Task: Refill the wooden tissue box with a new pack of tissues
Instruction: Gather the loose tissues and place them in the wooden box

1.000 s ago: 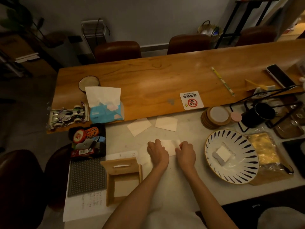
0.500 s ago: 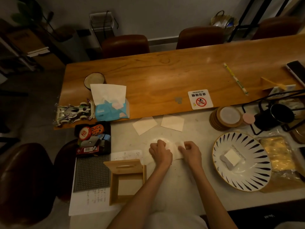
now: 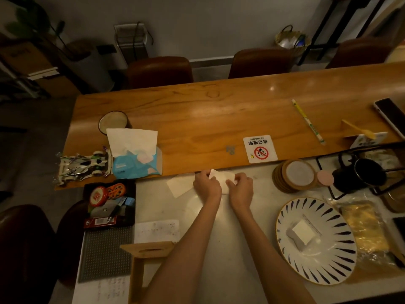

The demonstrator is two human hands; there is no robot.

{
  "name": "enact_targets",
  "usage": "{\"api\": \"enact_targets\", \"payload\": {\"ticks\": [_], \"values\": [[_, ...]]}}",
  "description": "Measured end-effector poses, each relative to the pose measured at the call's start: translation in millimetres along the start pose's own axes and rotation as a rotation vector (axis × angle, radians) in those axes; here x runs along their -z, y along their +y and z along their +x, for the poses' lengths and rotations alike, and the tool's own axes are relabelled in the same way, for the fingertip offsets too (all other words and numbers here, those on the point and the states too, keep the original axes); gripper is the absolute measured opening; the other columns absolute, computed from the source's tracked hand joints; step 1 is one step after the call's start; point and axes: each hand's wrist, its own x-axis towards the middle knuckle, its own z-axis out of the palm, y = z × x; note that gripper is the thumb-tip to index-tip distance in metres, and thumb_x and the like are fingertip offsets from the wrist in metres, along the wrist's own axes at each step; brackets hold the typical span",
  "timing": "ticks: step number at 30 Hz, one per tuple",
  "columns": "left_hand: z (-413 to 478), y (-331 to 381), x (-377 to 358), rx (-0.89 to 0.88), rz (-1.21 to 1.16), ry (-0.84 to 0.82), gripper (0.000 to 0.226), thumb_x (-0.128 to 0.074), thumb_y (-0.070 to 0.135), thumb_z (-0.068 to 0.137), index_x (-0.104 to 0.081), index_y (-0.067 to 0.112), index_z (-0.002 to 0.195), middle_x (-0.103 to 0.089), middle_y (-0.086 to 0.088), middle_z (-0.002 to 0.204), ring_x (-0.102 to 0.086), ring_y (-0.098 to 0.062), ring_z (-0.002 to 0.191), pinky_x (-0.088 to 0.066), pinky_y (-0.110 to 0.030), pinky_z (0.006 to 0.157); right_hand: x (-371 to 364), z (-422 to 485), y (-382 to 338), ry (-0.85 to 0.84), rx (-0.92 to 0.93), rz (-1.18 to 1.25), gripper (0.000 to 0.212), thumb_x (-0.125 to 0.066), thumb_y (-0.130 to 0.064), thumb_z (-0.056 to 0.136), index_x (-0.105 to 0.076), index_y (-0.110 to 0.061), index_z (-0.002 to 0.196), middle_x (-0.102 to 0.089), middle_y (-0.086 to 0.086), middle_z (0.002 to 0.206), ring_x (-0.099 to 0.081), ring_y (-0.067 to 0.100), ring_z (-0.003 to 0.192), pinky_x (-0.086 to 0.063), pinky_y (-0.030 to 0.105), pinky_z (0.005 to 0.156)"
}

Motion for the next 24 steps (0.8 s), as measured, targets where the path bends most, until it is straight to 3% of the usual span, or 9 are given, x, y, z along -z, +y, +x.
{"api": "enact_targets", "payload": {"ticks": [3, 6, 10, 15, 18, 21, 24], "values": [[-1, -7, -3, -0.047, 0.105, 0.014, 0.028, -0.061, 0.002, 0.089, -0.064, 0.010, 0.116, -0.064, -0.010, 0.116, -0.053, -0.030, 0.112, -0.048, -0.041, 0.092, -6, -3, 0, 0.042, -0.004, -0.101, 0.023, -0.066, -0.021, 0.089, -0.057, -0.016, 0.110, -0.054, 0.010, 0.118, -0.051, 0.028, 0.110, -0.044, 0.035, 0.086], [-4, -9, -4, -0.090, 0.136, -0.031, 0.036, -0.061, 0.001, 0.088, -0.058, 0.013, 0.122, -0.061, -0.009, 0.120, -0.047, -0.030, 0.117, -0.047, -0.041, 0.094, -5, -1, -2, 0.034, -0.021, -0.094, 0.021, -0.066, -0.017, 0.088, -0.056, -0.016, 0.106, -0.061, 0.009, 0.111, -0.054, 0.030, 0.107, -0.046, 0.038, 0.083], [-10, -2, 2, 0.069, 0.150, -0.107, 0.042, -0.054, 0.000, 0.082, -0.055, 0.018, 0.119, -0.060, -0.007, 0.123, -0.048, -0.030, 0.117, -0.046, -0.036, 0.092, 4, 0, 3, 0.004, -0.007, 0.013, 0.020, -0.065, -0.013, 0.083, -0.053, -0.020, 0.098, -0.064, 0.000, 0.099, -0.060, 0.022, 0.093, -0.049, 0.035, 0.076], [-13, -10, 19, 0.129, 0.244, -0.212, 0.039, -0.052, 0.013, 0.082, -0.065, 0.023, 0.118, -0.059, -0.006, 0.126, -0.047, -0.031, 0.119, -0.043, -0.035, 0.097, 17, -6, 14, -0.148, -0.009, 0.284, 0.034, -0.071, -0.012, 0.081, -0.056, -0.017, 0.111, -0.062, -0.003, 0.101, -0.061, 0.015, 0.092, -0.050, 0.031, 0.083], [-11, -17, 42, 0.154, 0.095, -0.137, 0.034, -0.052, 0.012, 0.086, -0.061, 0.014, 0.119, -0.060, -0.009, 0.123, -0.053, -0.032, 0.118, -0.046, -0.037, 0.098, 8, -8, 6, -0.292, -0.042, 0.382, 0.035, -0.073, -0.013, 0.081, -0.059, -0.014, 0.113, -0.066, 0.002, 0.103, -0.064, 0.016, 0.093, -0.054, 0.033, 0.087], [-9, -18, 63, 0.202, -0.049, 0.001, 0.031, -0.056, 0.013, 0.090, -0.054, 0.012, 0.121, -0.062, -0.010, 0.122, -0.056, -0.031, 0.114, -0.047, -0.037, 0.095, -15, -11, -12, -0.351, 0.019, 0.300, 0.029, -0.071, -0.020, 0.084, -0.061, -0.015, 0.110, -0.069, 0.005, 0.100, -0.066, 0.021, 0.092, -0.054, 0.038, 0.085], [-4, -20, 75, 0.273, -0.061, 0.170, 0.033, -0.057, 0.012, 0.089, -0.051, 0.013, 0.121, -0.058, -0.013, 0.124, -0.050, -0.033, 0.117, -0.045, -0.043, 0.098, -39, -17, -36, -0.359, 0.077, 0.228, 0.025, -0.068, -0.021, 0.086, -0.064, -0.013, 0.110, -0.068, 0.002, 0.098, -0.064, 0.018, 0.089, -0.051, 0.032, 0.080]]}}
